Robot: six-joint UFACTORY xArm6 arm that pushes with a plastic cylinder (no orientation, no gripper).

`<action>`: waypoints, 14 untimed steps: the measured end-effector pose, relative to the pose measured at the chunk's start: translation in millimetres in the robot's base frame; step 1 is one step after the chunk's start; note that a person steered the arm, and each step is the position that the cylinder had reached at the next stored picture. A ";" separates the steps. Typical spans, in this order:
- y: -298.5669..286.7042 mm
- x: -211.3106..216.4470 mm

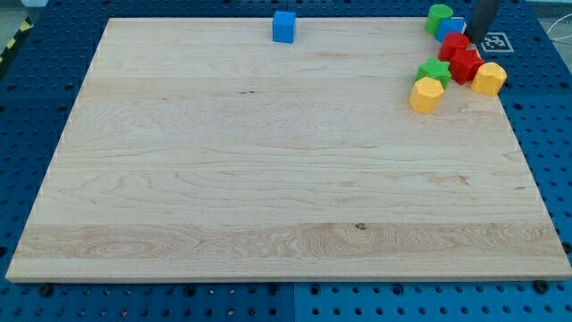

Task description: Slide the yellow heart left a bit

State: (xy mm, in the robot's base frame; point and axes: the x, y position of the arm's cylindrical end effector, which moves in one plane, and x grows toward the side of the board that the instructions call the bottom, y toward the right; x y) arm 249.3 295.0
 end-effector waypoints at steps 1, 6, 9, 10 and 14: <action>8.1 -0.7; 45.5 111.9; 10.7 128.6; 42.8 128.6; -8.0 113.6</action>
State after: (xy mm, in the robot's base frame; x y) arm 362.9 287.0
